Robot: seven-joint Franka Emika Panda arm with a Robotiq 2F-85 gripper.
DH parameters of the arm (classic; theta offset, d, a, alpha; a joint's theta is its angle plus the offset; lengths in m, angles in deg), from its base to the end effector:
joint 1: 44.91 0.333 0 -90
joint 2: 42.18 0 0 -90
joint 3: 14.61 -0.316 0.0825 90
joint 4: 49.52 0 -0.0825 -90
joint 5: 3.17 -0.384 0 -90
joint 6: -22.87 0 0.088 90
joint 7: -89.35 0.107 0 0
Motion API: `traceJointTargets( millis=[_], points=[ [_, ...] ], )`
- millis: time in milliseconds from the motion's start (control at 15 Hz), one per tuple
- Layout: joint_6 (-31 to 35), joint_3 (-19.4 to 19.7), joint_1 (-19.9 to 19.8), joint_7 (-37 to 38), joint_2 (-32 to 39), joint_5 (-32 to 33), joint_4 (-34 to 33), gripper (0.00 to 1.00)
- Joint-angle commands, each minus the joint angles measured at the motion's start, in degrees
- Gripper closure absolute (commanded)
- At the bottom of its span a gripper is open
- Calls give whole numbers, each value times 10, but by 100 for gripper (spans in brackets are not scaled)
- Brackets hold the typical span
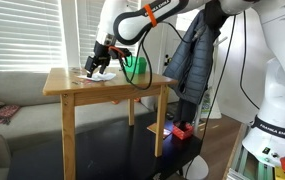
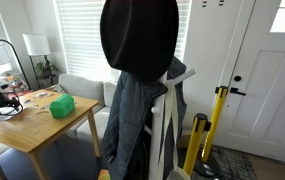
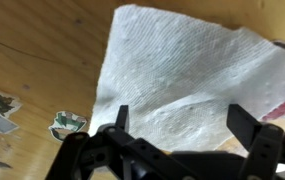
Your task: Pick up the white paper towel and wipe the table, put the white paper towel on the bottom right side of the table
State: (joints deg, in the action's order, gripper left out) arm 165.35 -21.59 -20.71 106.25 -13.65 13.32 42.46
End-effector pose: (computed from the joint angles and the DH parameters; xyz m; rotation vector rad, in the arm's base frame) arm 0.6201 0.3611 0.3831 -2.9972 -0.6348 -0.6528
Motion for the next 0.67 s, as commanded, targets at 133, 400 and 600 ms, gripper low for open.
traceJointTargets(
  millis=[133, 400, 600],
  points=[
    [3, 11, 14, 1, 11, 11, -6, 10],
    [6, 7, 11, -3, 10, 5, -4, 37],
    [6, 4, 8, -7, 8, -2, -4, 62]
  ],
)
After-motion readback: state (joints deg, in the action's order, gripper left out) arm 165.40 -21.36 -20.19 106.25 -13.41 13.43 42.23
